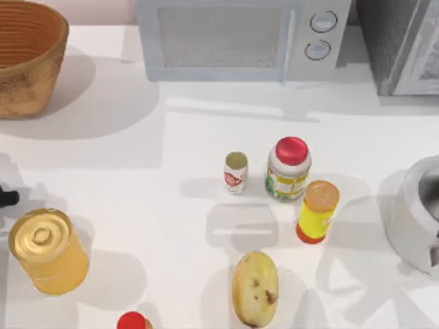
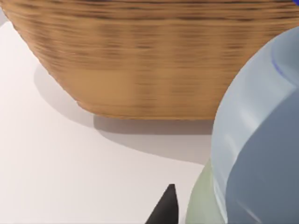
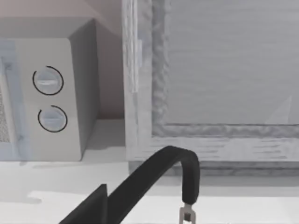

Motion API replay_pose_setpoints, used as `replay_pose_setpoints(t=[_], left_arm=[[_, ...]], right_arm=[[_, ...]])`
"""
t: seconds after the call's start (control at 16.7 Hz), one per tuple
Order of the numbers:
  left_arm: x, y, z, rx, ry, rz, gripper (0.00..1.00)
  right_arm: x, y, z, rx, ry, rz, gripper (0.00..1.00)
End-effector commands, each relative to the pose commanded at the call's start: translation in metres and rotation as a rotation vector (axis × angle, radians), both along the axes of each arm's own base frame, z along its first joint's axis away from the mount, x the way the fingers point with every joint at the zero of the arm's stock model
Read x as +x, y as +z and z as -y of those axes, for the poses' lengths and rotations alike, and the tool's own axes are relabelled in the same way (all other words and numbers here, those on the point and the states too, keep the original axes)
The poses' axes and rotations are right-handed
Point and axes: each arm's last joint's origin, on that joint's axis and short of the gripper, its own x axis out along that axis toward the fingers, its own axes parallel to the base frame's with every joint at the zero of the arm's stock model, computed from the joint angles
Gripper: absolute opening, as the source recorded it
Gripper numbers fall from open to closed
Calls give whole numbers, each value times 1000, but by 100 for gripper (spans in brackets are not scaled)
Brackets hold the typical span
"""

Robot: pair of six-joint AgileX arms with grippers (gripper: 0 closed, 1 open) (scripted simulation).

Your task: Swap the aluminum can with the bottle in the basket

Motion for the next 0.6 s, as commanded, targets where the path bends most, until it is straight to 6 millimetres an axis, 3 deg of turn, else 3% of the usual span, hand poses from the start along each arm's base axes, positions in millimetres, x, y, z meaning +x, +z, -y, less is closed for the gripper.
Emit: replay_pose_setpoints(t=[0.12, 0.6], left_arm=[[0, 0, 0, 0, 0, 0, 0], [0, 0, 0, 1, 0, -1, 0]], right_arm=[[0, 0, 0, 0, 0, 0, 100], [0, 0, 0, 0, 0, 0, 100]])
